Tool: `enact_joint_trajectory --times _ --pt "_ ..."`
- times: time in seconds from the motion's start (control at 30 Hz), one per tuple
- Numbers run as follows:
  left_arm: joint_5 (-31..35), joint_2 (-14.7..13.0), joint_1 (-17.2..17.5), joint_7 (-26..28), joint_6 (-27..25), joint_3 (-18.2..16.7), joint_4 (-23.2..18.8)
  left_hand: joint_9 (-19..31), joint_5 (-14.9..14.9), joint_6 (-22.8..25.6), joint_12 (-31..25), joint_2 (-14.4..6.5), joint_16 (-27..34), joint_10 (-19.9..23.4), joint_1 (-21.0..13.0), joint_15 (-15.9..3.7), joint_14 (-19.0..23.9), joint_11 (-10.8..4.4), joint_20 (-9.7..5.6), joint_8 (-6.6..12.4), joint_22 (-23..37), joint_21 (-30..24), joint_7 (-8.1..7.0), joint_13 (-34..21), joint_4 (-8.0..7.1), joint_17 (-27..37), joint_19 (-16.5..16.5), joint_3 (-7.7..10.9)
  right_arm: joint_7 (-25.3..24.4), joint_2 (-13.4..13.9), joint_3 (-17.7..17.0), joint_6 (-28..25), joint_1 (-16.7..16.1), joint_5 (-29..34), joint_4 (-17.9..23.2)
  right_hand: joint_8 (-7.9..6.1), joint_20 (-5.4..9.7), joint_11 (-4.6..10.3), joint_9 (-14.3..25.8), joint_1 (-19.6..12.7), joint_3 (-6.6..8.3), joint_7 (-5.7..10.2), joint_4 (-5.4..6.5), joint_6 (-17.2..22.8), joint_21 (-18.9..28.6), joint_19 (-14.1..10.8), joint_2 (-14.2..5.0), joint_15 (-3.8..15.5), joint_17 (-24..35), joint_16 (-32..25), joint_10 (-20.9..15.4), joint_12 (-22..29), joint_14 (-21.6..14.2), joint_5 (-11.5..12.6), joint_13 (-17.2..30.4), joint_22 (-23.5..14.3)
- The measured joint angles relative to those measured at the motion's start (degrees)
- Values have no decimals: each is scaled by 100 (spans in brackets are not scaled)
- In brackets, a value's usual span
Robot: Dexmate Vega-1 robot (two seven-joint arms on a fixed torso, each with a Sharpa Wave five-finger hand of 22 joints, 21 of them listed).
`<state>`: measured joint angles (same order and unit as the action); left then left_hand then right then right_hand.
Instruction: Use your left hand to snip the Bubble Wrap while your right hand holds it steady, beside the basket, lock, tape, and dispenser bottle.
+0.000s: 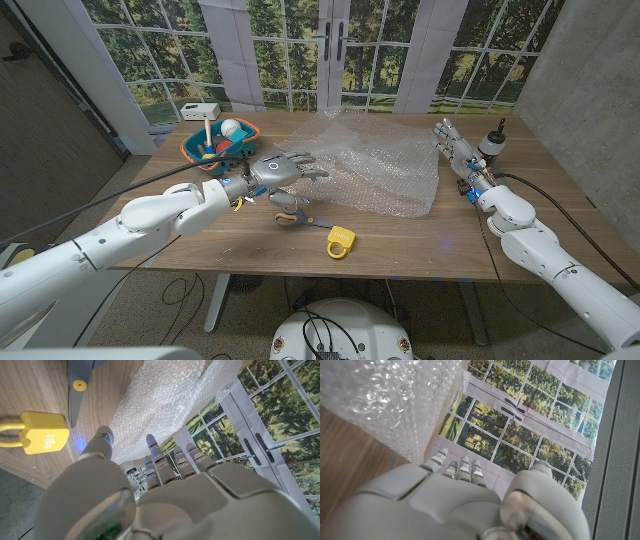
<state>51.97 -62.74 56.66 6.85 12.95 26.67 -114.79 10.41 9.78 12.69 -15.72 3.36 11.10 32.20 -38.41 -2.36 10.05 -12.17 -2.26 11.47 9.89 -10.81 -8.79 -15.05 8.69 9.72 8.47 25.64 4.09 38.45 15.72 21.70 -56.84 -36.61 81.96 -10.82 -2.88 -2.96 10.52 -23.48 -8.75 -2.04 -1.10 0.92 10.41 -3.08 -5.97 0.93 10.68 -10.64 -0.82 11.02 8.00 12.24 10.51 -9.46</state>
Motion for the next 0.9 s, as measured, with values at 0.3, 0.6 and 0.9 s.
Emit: enact_joint_trajectory --times 0.3,0.6,0.9 --pt "3 28 -28 -124 12 50 -11 0 0 84 -40 -23 0 126 -23 31 30 17 0 41 0 0 20 0 0 0 0 0 7 1 -6 -9 -6 -17 -9 0 0 21 0 0 0 0 0 0 0 0 0 0 0 0 -21 0 0 0 0 0" --pt "16 31 -54 -231 49 90 -10 0 0 165 -61 -23 0 184 -23 24 85 21 0 41 0 0 40 -30 0 0 0 0 15 7 -10 -20 -8 -26 -25 0 0 42 0 0 0 0 0 0 0 0 0 0 0 0 -42 10 0 0 0 0" --pt "35 11 -46 -306 56 100 0 0 0 165 -61 -23 0 234 -23 7 115 30 0 41 0 0 40 -30 0 0 0 0 17 8 -10 -20 -11 -26 -40 0 0 51 0 0 0 0 0 0 0 0 0 0 0 0 -51 23 0 0 0 0"
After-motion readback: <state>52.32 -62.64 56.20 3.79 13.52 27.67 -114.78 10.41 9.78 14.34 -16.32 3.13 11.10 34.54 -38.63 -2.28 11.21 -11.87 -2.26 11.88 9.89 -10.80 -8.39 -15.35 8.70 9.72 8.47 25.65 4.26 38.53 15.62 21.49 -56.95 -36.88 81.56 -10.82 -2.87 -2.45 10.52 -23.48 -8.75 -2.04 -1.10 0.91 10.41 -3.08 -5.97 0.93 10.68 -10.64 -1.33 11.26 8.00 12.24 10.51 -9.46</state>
